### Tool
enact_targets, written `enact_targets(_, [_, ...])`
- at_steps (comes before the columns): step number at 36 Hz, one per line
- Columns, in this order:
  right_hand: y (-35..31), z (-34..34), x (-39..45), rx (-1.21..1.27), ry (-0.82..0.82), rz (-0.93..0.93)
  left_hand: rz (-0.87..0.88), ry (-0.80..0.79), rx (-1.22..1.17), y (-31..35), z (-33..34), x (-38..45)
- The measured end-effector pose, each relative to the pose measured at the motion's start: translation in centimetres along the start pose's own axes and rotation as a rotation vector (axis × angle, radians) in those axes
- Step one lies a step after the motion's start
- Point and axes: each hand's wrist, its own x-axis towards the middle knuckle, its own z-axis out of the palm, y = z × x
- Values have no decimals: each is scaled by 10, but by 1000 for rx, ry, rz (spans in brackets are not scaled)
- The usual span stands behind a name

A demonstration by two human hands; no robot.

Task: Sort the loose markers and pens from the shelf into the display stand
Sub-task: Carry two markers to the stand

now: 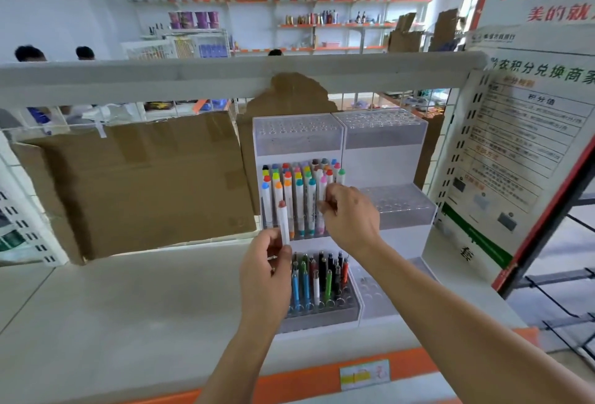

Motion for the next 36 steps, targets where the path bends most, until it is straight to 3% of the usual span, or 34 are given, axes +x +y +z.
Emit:
enact_targets(7, [3,-2,-6,26,35,12,7,1,-3,3,0,0])
enact_targets(10, [2,-4,-22,234,200,-29,25,14,-6,11,2,3])
enact_targets(15, [-22,-5,-50,585,13,-122,62,-28,-87,25,11,6])
enact_targets(20, [-14,-20,-45,707,179,-54,94,-23,-72,25,12,5])
enact_targets(25, [14,-43,-11,552,443,-20,48,9,-45,18,5,4])
enact_targets(36, [13,-17,-1,316,180,-122,43,40,38,7,-1,4])
